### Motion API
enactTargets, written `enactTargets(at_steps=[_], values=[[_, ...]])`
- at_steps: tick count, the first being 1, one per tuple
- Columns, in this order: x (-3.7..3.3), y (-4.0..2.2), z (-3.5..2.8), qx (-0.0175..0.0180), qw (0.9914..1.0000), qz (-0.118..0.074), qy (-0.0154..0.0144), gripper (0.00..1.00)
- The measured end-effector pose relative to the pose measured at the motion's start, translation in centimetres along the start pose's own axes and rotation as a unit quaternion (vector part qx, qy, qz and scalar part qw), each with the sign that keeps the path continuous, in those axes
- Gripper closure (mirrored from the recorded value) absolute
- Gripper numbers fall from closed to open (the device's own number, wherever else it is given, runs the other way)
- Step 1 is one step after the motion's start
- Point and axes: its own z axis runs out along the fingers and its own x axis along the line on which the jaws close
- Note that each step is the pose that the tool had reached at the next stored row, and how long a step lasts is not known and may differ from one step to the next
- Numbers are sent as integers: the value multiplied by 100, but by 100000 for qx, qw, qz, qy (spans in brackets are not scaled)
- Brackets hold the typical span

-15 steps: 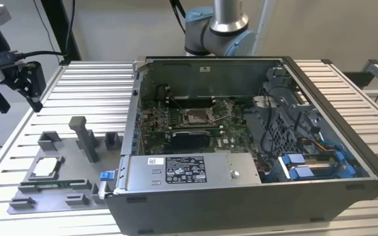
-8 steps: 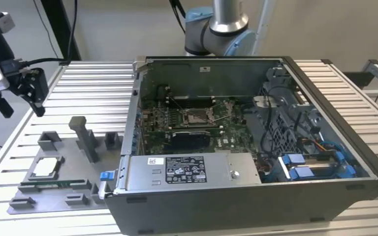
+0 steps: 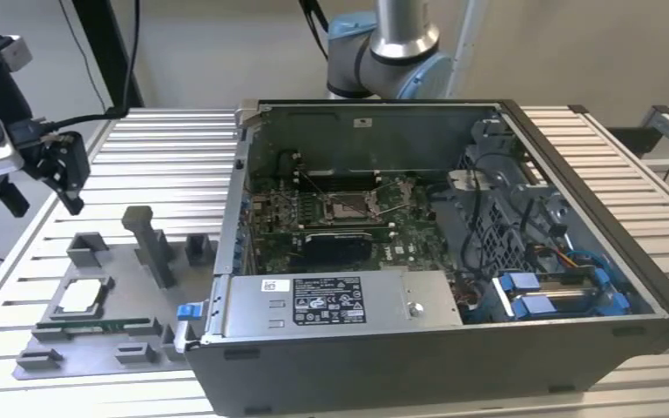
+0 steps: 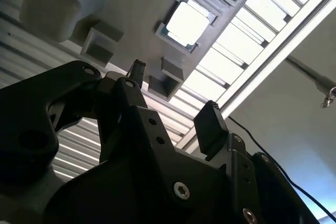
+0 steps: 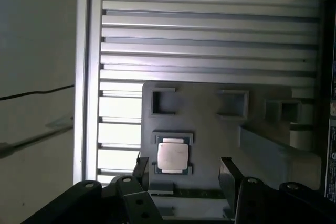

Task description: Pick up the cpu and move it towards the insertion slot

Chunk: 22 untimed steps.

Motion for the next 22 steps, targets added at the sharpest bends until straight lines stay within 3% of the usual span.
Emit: enactTargets(at_steps=[5, 14, 22], values=[[4, -38, 88, 5, 100000, -2, 10, 0], [9, -195, 250, -2, 100000, -3, -2, 0], [26, -235, 392, 1, 100000, 216, -67, 0]])
